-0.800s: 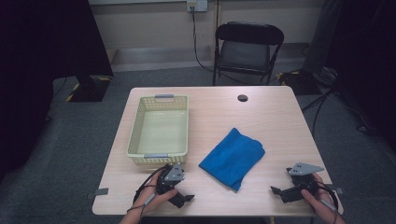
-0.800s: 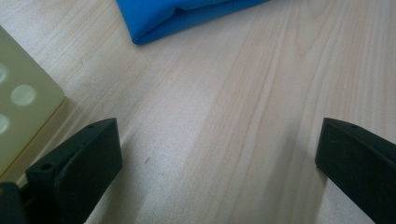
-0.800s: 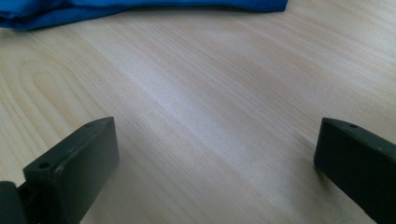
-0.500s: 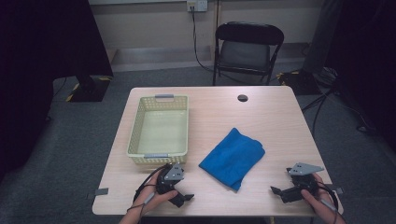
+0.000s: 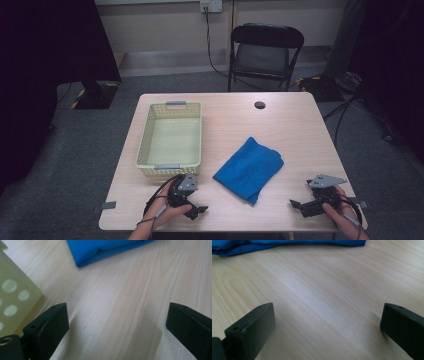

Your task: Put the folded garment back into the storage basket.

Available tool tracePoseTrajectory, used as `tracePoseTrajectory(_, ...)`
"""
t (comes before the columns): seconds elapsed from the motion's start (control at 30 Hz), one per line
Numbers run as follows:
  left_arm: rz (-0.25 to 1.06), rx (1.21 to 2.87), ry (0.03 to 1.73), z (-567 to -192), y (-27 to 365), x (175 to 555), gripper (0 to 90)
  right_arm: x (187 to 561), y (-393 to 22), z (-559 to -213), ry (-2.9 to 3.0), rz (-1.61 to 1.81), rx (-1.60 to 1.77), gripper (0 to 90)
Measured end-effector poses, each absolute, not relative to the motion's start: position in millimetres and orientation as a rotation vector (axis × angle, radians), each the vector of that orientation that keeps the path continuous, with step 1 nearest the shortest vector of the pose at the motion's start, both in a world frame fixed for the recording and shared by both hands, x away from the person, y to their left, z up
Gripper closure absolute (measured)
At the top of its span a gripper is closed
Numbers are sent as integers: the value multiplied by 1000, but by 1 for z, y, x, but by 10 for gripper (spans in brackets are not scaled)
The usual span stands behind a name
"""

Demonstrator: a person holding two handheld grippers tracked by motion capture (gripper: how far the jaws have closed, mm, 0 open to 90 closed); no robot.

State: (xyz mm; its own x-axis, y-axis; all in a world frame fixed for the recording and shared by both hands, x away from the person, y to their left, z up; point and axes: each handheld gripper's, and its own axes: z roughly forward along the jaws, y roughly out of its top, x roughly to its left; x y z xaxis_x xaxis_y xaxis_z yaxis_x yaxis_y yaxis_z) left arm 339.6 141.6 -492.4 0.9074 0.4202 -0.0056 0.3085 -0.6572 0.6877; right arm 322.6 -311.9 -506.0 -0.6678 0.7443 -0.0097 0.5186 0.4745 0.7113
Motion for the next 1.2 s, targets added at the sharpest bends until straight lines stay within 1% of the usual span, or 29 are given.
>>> tracePoseTrajectory(0.63,170,2317,500,-471,116,353,40,323,-312,-506,2408,1000,1069,0)
tracePoseTrajectory(0.7,146,2309,515,-470,114,355,40,323,-312,-506,2408,1000,1069,0)
tracePoseTrajectory(1.2,147,2303,474,-460,90,363,42,323,-312,-506,2408,1000,1070,0)
